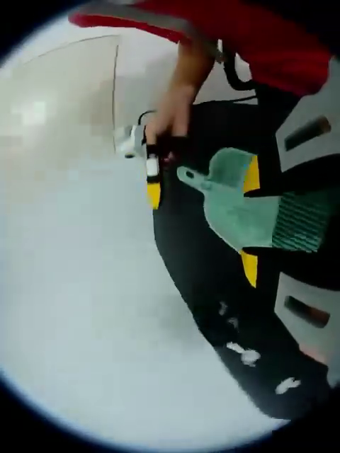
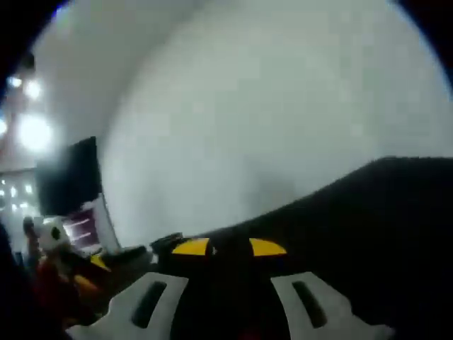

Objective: Pick up the broom and sweep the trash on the tabletop into the dustpan.

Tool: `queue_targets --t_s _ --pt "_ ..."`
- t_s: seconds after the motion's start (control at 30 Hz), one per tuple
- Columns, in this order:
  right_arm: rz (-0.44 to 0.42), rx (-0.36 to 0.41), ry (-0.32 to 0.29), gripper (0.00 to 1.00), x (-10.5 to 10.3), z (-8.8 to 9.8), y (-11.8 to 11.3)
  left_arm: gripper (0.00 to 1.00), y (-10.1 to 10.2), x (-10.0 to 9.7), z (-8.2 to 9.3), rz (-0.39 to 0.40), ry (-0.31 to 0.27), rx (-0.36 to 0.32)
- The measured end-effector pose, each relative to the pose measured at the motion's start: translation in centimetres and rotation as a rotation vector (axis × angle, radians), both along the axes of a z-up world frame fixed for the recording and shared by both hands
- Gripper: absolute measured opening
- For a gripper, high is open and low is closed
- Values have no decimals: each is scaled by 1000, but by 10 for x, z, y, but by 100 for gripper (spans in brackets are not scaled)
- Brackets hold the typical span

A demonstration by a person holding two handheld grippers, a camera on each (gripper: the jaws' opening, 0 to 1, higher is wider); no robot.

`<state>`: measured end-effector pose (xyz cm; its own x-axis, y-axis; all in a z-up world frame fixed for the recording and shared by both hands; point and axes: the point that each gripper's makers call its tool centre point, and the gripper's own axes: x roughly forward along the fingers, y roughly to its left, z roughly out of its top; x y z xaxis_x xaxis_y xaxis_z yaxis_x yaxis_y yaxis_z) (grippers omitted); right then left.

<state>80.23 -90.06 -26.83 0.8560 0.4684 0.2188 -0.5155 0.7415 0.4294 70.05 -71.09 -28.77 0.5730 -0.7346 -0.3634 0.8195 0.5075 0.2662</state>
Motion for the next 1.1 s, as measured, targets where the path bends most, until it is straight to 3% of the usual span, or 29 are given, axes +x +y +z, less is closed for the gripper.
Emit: queue_targets --t_s 0.1,0.2,0.27,0.3,0.4,0.43,0.5,0.53,0.7,0.73,0.8,0.83,0.9,1.1 --pt "56 58 57 21 -3 -12 1 26 -30 4 -8 -69 29 73" --pt "59 117 21 21 -3 -1 1 31 -48 7 -19 -122 101 101" --pt "52 159 13 21 -8 7 0 34 -53 13 -29 -121 151 114" --pt "74 144 -20 21 -13 10 1 34 -51 17 -36 -106 163 147" --pt "93 184 -19 21 -15 11 -2 34 -45 24 -51 -77 141 261" --pt "90 245 -4 21 -15 14 -3 33 -48 22 -51 -82 143 252" --pt "93 278 -20 21 -17 17 -7 26 -51 24 -49 -91 56 320" --pt "88 288 -19 21 -16 17 -9 23 -52 24 -51 -82 47 345" --pt "75 334 12 21 -10 13 -22 15 -61 22 -66 -94 45 374" --pt "77 339 5 21 -10 14 -23 15 -60 27 -64 -71 5 384" --pt "82 349 4 21 -11 14 -24 14 -59 26 -62 -55 -23 404" --pt "84 351 3 21 -11 14 -24 14 -58 28 -57 -53 -71 415" --pt "84 359 5 21 -12 14 -23 14 -55 27 -47 -30 -114 406" --pt "84 359 11 21 -11 13 -23 12 -28 17 3 63 -156 224"
